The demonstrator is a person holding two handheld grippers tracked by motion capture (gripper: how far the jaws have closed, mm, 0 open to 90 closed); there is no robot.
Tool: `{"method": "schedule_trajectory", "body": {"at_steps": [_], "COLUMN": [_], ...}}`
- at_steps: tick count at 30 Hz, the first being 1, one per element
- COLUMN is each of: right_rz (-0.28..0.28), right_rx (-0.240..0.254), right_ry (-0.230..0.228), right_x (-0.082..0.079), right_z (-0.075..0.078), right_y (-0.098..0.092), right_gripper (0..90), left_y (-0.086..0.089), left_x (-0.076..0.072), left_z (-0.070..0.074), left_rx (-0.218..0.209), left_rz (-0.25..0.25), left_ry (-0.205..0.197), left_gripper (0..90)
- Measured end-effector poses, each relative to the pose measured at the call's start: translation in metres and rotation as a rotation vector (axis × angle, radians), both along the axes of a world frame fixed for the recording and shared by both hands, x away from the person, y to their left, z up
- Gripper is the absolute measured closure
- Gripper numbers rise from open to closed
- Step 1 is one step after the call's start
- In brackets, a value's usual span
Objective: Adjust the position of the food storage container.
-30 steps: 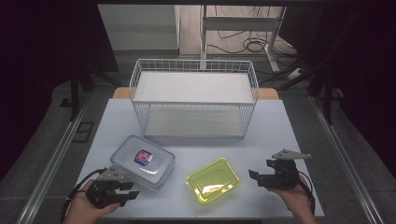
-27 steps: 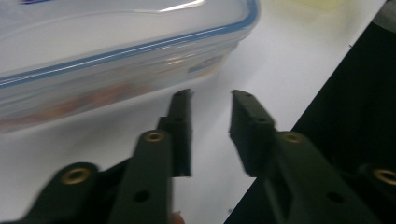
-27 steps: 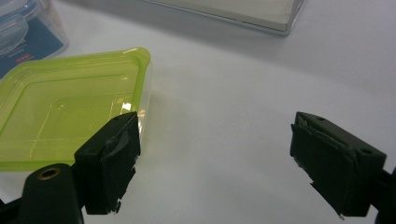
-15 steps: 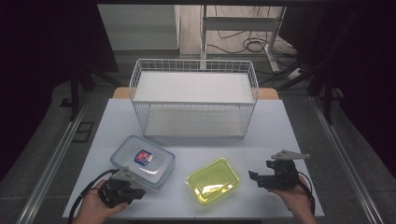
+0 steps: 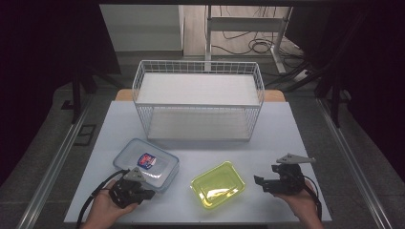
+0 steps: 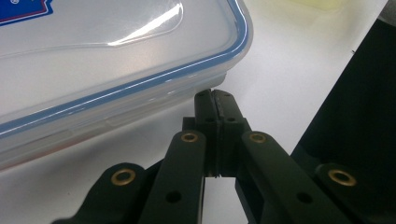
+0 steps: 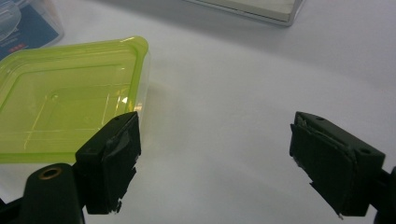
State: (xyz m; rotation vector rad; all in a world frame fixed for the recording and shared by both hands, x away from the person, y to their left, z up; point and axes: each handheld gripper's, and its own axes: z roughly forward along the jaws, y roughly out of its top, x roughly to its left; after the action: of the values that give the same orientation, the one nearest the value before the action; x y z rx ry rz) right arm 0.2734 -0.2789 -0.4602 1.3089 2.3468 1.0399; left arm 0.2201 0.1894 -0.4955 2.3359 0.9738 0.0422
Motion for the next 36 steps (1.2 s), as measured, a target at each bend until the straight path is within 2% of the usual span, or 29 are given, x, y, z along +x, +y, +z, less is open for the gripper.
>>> {"method": "schedule_trajectory", "body": {"at_steps": [10,23,36], "right_rz": [0.003,0.004,0.004], "right_rx": [-0.005,-0.005,-0.008], "right_ry": [0.000,0.006,0.012], "right_x": [0.001,0.001,0.001], "right_z": [-0.001,-0.001,-0.002], "right_y": [0.001,0.000,0.000], "right_gripper": [16.6,16.6,16.6], "left_y": [-0.006,-0.024,-0.030], "left_x": [0.007,0.026,0.043], "left_z": [-0.003,-0.003,-0.005], "left_rx": [0.004,-0.006,-0.016], "left_rz": [0.007,0.042,0.054], "left_ry": [0.017,0.024,0.048], "left_gripper": [90.0,90.0,90.0]}}
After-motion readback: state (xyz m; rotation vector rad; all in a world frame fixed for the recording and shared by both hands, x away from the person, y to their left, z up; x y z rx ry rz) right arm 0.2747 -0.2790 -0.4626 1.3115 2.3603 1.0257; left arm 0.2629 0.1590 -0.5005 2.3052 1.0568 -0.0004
